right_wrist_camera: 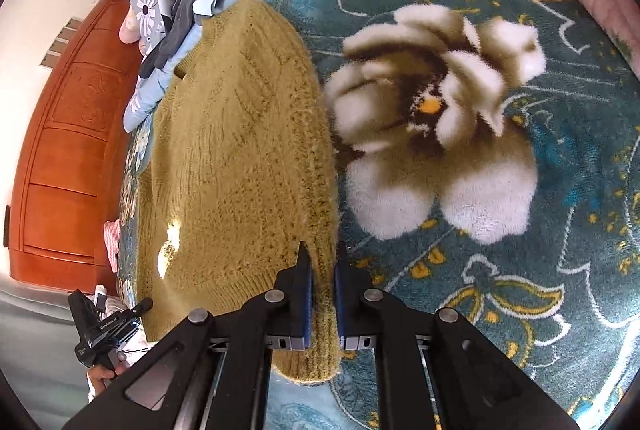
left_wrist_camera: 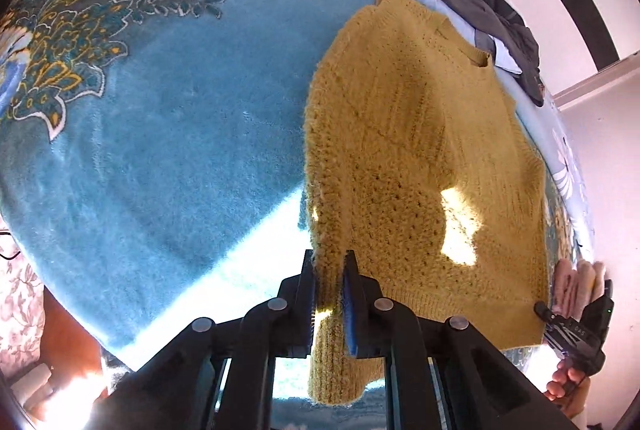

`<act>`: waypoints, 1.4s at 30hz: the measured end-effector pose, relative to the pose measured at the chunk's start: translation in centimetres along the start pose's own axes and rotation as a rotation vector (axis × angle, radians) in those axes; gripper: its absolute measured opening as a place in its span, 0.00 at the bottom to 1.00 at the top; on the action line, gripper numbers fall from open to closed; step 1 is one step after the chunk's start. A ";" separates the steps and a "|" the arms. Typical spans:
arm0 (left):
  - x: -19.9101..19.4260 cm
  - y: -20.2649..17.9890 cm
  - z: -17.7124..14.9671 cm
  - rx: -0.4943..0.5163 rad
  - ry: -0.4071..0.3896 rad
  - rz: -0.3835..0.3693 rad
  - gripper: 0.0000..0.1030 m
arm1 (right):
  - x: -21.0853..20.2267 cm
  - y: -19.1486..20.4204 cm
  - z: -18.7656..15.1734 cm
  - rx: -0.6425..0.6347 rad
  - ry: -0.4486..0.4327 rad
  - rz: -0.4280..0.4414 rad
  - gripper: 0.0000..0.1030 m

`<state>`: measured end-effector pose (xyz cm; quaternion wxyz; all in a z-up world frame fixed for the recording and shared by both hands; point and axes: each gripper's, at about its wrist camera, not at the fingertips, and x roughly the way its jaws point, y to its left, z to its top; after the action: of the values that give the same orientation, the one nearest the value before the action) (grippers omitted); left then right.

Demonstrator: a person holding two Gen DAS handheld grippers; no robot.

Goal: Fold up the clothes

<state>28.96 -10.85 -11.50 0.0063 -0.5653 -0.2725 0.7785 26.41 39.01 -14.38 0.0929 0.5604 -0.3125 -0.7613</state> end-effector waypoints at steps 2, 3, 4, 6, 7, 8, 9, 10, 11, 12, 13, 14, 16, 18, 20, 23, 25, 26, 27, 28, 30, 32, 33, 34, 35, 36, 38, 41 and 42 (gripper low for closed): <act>-0.5 0.1 0.3 0.003 0.001 0.010 0.29 | -0.3 0.5 0.4 -0.039 0.011 -0.019 0.11; -0.8 0.0 0.5 0.008 -0.011 0.019 0.33 | -0.5 0.9 0.7 -0.061 0.014 -0.033 0.12; -1.3 0.0 0.7 0.015 -0.028 0.024 0.37 | -0.9 1.4 0.9 -0.091 0.005 -0.063 0.13; -2.4 0.2 1.3 0.043 -0.068 0.039 0.38 | -2.1 2.7 1.6 -0.175 -0.045 -0.145 0.13; -2.5 0.0 2.3 0.063 -0.085 0.051 0.38 | -2.6 3.4 2.0 -0.215 -0.068 -0.181 0.14; -2.3 -0.5 3.5 0.083 -0.098 0.057 0.38 | -2.8 4.2 2.9 -0.250 -0.083 -0.199 0.14; -1.9 -1.0 5.0 0.097 -0.106 0.057 0.39 | -2.6 4.9 3.9 -0.274 -0.087 -0.196 0.14; -1.3 -1.6 6.7 0.105 -0.113 0.053 0.39 | -2.2 5.7 5.2 -0.294 -0.087 -0.186 0.14; -0.7 -2.2 8.3 0.111 -0.119 0.045 0.39 | -1.5 6.7 6.6 -0.315 -0.089 -0.181 0.14; 0.0 -2.8 10.1 0.118 -0.123 0.036 0.39 | -0.7 7.9 8.1 -0.331 -0.094 -0.173 0.14; 0.8 -3.4 11.8 0.125 -0.125 0.028 0.38 | 0.2 9.1 9.7 -0.342 -0.100 -0.151 0.14; 1.6 -3.8 13.6 0.135 -0.128 0.019 0.39 | 1.1 10.3 11.3 -0.352 -0.107 -0.129 0.14; 3.6 -4.4 17.0 0.145 -0.129 0.004 0.39 | 3.3 12.3 14.7 -0.353 -0.117 -0.094 0.14; 5.8 -4.9 20.3 0.138 -0.122 -0.014 0.39 | 5.7 13.5 18.3 -0.334 -0.122 -0.080 0.14; 7.7 -5.0 22.8 0.128 -0.114 -0.005 0.41 | 8.1 14.3 21.6 -0.296 -0.120 -0.076 0.14; 10.5 -5.7 25.5 0.150 -0.102 0.014 0.47 | 11.1 14.6 25.3 -0.222 -0.120 -0.076 0.15; 11.9 -6.2 26.3 0.159 -0.091 -0.003 0.50 | 12.7 14.5 26.9 -0.190 -0.128 -0.105 0.22; 12.5 -6.5 26.6 0.163 -0.086 -0.014 0.52 | 13.4 14.3 27.6 -0.178 -0.136 -0.123 0.29; 13.2 -6.7 27.0 0.170 -0.082 -0.021 0.52 | 13.8 14.2 28.2 -0.168 -0.147 -0.137 0.31; 13.7 -7.0 27.3 0.180 -0.079 -0.024 0.52 | 14.2 14.0 28.7 -0.158 -0.155 -0.151 0.31; 14.7 -7.5 27.8 0.201 -0.076 -0.032 0.52 | 15.1 13.6 29.5 -0.143 -0.156 -0.169 0.31; 15.1 -8.2 28.1 0.237 -0.079 -0.034 0.52 | 15.8 13.7 30.0 -0.142 -0.146 -0.159 0.31; 15.2 -8.6 28.1 0.263 -0.080 -0.036 0.52 | 16.0 13.8 30.1 -0.147 -0.144 -0.154 0.31; 15.3 -9.0 28.2 0.288 -0.082 -0.037 0.52 | 16.2 14.1 30.2 -0.154 -0.147 -0.148 0.31; 15.4 -9.4 28.2 0.313 -0.083 -0.039 0.52 | 16.1 14.4 30.2 -0.167 -0.159 -0.138 0.31; 15.5 -9.8 28.3 0.338 -0.085 -0.040 0.52 | 16.0 14.8 30.2 -0.180 -0.169 -0.126 0.31; 16.0 -10.3 28.2 0.385 -0.070 -0.017 0.52 | 16.3 15.1 30.2 -0.198 -0.157 -0.104 0.31; 15.6 -10.3 27.9 0.403 -0.089 -0.052 0.51 | 16.6 15.4 29.8 -0.223 -0.130 -0.079 0.31; 15.4 -10.1 27.9 0.392 -0.089 -0.095 0.50 | 16.6 15.4 29.6 -0.233 -0.123 -0.071 0.31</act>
<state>-4.22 -8.95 -14.68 0.1408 -0.5049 -0.1423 0.8397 -9.71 29.71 -13.38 0.1110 0.5087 -0.2071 -0.8282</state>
